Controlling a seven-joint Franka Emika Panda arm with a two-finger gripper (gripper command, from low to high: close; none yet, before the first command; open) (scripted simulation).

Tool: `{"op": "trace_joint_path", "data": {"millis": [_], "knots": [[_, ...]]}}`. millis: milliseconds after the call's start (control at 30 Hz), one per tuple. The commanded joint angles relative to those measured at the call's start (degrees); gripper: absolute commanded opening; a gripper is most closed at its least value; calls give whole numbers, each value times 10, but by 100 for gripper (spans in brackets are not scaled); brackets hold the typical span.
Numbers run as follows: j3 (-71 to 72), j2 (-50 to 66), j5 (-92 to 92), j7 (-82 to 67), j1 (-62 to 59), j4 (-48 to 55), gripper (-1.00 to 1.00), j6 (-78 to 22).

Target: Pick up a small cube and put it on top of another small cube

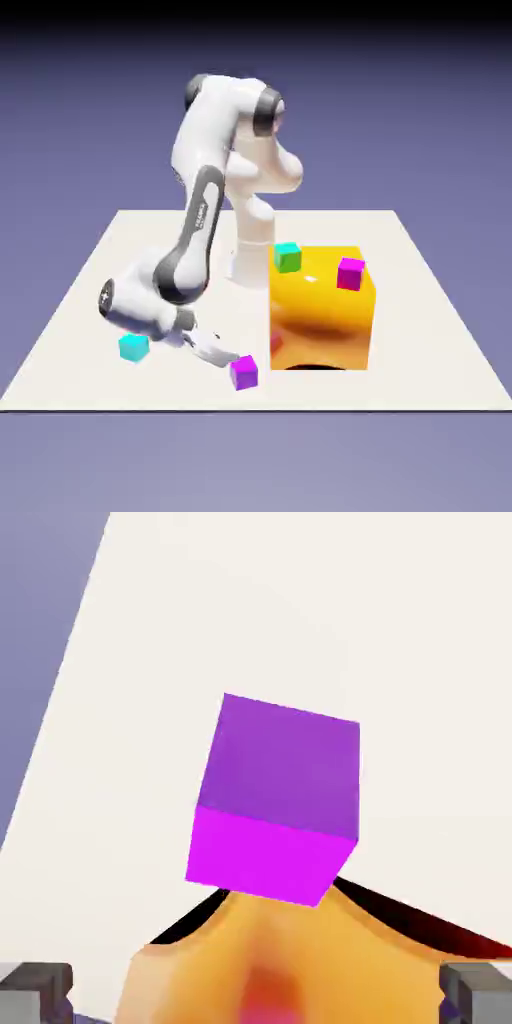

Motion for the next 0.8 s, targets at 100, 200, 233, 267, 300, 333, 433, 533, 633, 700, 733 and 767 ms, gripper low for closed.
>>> {"op": "trace_joint_path", "data": {"millis": [100, 200, 233, 267, 300, 333, 433, 533, 633, 700, 733, 767], "knots": [[-21, 83, 54, 17, -8, 62, 0, -99], [-34, 133, 86, 27, -13, 99, 0, -159], [-34, 133, 86, 27, -13, 99, 0, -159], [-27, 135, 96, 19, 0, 79, 0, -138], [-20, 138, 107, 10, 12, 58, 0, -116], [-15, 139, 114, 4, 20, 45, 0, -103], [-23, 137, 103, 13, 8, 65, -100, -124], [-25, 105, 75, 35, -15, 83, -100, -165], [-4, 43, 52, 53, -19, 47, -100, -177], [10, 1, 37, 65, -22, 23, -100, -185], [17, -20, 29, 71, -24, 11, -100, -189], [24, -40, 22, 76, -25, -1, -100, -193]]}}
